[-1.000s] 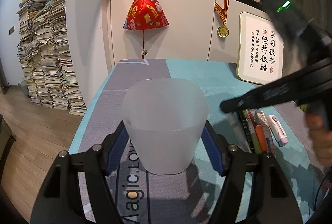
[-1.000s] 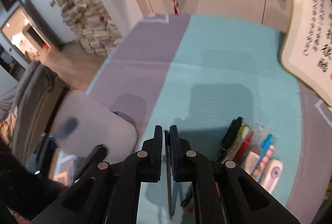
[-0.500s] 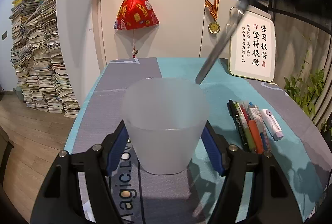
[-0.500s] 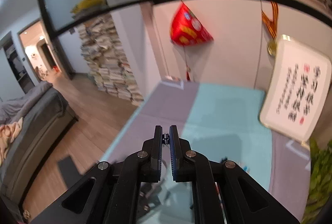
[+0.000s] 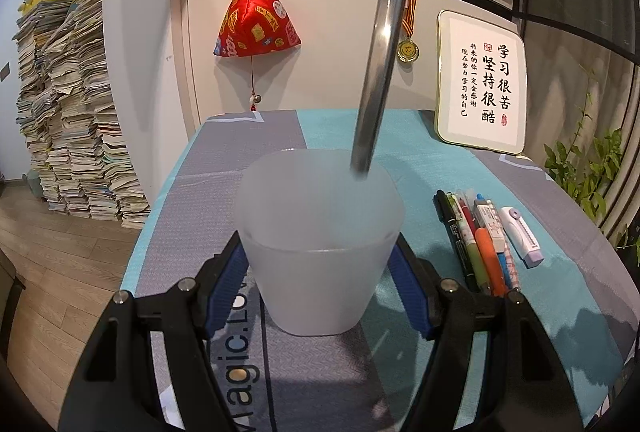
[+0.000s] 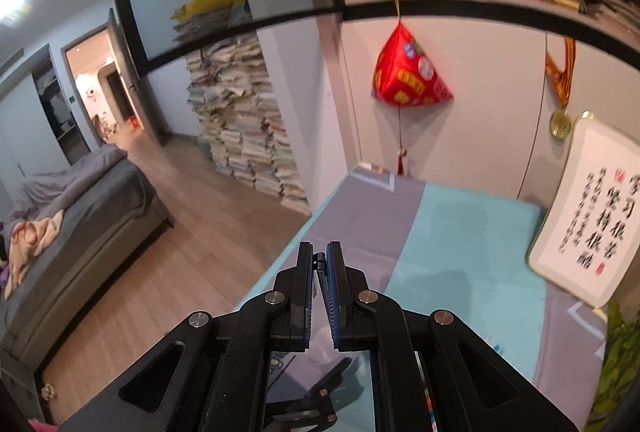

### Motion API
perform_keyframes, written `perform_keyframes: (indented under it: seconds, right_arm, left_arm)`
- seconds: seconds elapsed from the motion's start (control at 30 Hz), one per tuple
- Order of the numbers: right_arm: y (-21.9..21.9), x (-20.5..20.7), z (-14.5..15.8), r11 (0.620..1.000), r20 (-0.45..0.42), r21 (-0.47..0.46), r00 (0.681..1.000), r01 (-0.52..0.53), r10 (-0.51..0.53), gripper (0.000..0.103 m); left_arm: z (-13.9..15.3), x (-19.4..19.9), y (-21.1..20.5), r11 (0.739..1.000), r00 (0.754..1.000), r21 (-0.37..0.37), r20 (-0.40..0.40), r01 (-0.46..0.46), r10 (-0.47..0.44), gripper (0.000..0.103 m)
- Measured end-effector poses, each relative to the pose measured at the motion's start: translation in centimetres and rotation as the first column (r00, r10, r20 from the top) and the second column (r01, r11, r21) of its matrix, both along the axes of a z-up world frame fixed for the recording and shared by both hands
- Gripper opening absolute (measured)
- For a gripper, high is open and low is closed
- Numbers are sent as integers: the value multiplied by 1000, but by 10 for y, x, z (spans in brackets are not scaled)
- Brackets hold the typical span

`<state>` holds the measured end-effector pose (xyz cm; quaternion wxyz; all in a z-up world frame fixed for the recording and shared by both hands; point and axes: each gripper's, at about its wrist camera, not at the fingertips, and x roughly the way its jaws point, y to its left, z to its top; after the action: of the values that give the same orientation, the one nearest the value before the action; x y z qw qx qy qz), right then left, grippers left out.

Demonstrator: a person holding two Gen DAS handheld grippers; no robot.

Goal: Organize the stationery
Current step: 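Carry the ruler over the cup with the right gripper and drop it in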

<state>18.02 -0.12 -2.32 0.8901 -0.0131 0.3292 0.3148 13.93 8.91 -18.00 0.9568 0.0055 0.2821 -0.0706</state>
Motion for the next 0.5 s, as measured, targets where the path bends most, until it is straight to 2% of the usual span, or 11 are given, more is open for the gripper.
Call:
perform_keyframes:
  seconds: [0.27,0.5]
  right_arm:
    - [0,12,-50,999,-156,-39,988,-1,-5,8]
    - [-3,15,-62,999,-194,-40,981,12,-19,8]
  left_arm:
    - [0,0,-1,1000,1000,3,0,-1,1,69]
    - [0,0,-1,1000,1000,2,0,-1,1,69]
